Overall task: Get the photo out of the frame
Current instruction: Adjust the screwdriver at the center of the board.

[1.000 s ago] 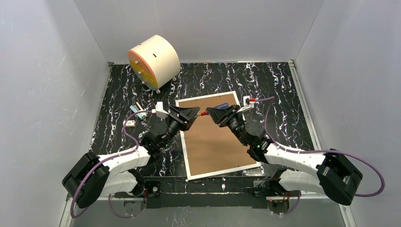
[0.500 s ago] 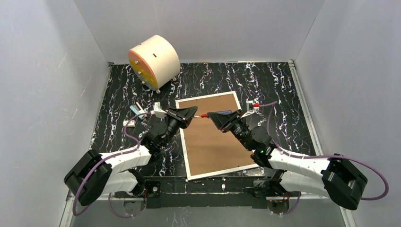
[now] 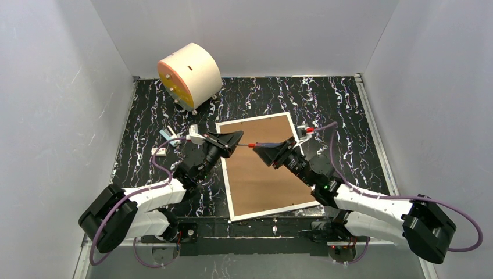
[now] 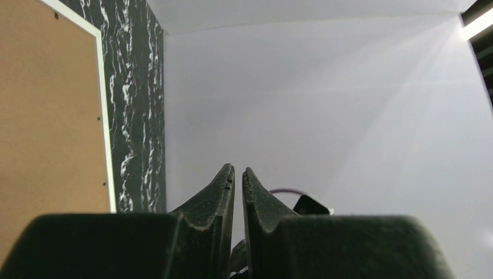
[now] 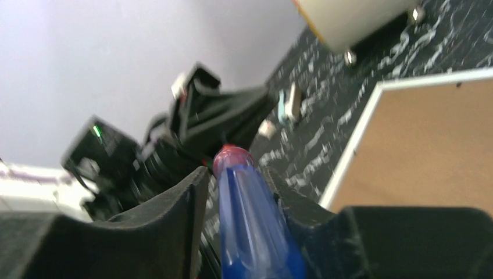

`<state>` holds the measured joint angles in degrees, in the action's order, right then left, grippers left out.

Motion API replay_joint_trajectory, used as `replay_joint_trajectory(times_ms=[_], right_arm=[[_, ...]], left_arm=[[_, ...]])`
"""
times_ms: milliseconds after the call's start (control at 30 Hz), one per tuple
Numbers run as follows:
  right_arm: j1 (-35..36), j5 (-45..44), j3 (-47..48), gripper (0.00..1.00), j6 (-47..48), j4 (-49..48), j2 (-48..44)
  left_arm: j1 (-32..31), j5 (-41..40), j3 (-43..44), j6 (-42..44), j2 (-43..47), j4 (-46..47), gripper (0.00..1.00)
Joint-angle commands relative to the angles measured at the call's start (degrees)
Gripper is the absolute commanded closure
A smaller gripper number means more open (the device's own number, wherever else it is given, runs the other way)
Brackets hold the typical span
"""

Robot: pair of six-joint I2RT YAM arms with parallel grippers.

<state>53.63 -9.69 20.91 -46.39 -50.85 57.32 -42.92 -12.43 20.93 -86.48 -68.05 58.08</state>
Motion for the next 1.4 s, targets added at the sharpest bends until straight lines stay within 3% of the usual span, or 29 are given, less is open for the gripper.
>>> replay_joint_trajectory(times_ms=[0,133,400,733,900,1067,1167,1267,1333,1367], right_arm=[[1.4,11.2,3.6,0.47,6.2,11.2,-1.7],[-0.6,14.8,5.7,0.36,6.2,15.3,-2.6],[-6.6,18.8,6.0,0.26,4.5,19.5,-5.7],[-16.4,30.1,5.2,0.15,6.9,23.8,-8.1],[-18.5,44.2,5.2,0.2,3.8,13.8,-0.5],[-18.6,45.6,3.2,0.19,3.1,7.8,1.6],[-18.7,47.6,3.3,0.32,2.3,5.0,3.3],[-18.9,49.5,3.4,0.52,0.6,2.1,5.1],[-19.0,50.6,3.5,0.56,-0.2,1.0,6.2],[-18.9,50.9,3.2,0.52,-0.7,0.4,6.6]], left_arm=[[-0.6,1.5,1.3,7.0,0.2,-2.8,1.0],[-0.6,2.9,2.2,7.8,-0.2,-2.9,1.0],[-0.4,3.3,2.3,7.7,1.0,-2.9,1.0],[1.3,4.5,2.5,5.6,2.8,-4.3,1.0],[1.3,3.7,2.3,4.2,2.5,-4.9,1.0],[1.5,3.1,2.1,3.4,2.9,-4.9,1.0],[1.4,3.4,2.0,3.2,2.9,-4.9,1.0],[1.4,2.9,1.6,3.1,3.3,-4.9,1.0],[1.5,2.2,1.4,3.3,3.9,-4.9,1.0],[1.6,2.0,1.3,3.4,4.1,-4.9,1.0]])
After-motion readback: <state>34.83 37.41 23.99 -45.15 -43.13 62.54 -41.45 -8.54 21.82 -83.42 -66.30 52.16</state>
